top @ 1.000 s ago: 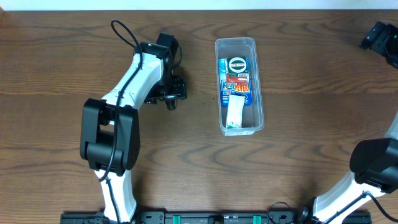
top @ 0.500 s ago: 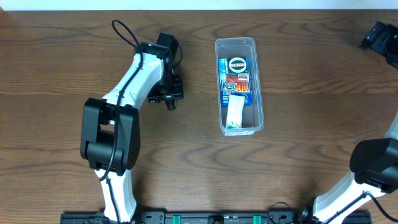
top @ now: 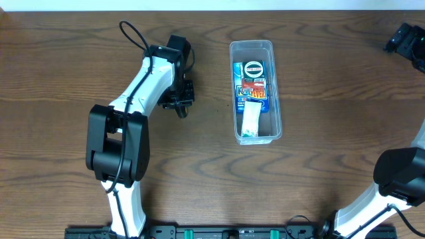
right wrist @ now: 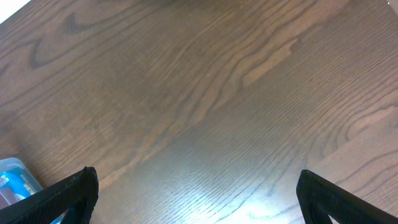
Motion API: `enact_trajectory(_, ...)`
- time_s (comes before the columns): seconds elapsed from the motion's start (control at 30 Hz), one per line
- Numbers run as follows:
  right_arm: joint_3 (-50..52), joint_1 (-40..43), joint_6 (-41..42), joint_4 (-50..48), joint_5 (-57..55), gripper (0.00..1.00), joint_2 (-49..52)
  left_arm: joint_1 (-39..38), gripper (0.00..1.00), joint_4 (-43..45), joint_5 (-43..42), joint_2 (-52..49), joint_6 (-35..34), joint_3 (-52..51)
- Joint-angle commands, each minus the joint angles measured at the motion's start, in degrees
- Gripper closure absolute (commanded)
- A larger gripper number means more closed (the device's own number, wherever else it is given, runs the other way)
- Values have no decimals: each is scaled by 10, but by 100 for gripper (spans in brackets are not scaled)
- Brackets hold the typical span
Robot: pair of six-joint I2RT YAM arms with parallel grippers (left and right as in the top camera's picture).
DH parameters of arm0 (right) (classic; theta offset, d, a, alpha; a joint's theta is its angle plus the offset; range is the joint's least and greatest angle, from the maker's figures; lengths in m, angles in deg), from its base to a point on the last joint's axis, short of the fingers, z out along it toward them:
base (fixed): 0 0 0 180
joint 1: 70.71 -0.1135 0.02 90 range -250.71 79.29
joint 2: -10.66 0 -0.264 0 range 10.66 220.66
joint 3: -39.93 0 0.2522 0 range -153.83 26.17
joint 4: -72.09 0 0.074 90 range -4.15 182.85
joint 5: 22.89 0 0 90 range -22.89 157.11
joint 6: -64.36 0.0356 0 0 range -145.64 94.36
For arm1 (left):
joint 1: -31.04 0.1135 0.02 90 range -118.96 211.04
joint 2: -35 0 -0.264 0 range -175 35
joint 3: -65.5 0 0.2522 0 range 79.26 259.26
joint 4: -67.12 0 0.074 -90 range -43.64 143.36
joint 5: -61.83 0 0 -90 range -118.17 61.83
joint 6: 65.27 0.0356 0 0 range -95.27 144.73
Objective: Pack container
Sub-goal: 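Move the left gripper over the dark bottle and grasp it, then lift the dark bottle and carry it over the container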
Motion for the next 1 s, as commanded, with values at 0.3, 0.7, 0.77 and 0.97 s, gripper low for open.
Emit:
enact_trajectory(0.3,0,5,4,0,-3,1,6,0,64,-19,2,-7,5,15)
enact_trajectory(0.7,0,5,4,0,-3,1,6,0,66,-51,-49,76,-8,57)
enact_trajectory(0.77,0,5,4,0,-3,1,6,0,66,-51,-56,101,-22,57)
enact_trajectory(0.97,0,5,4,0,-4,1,6,-8,66,-44,-91,191,-56,57)
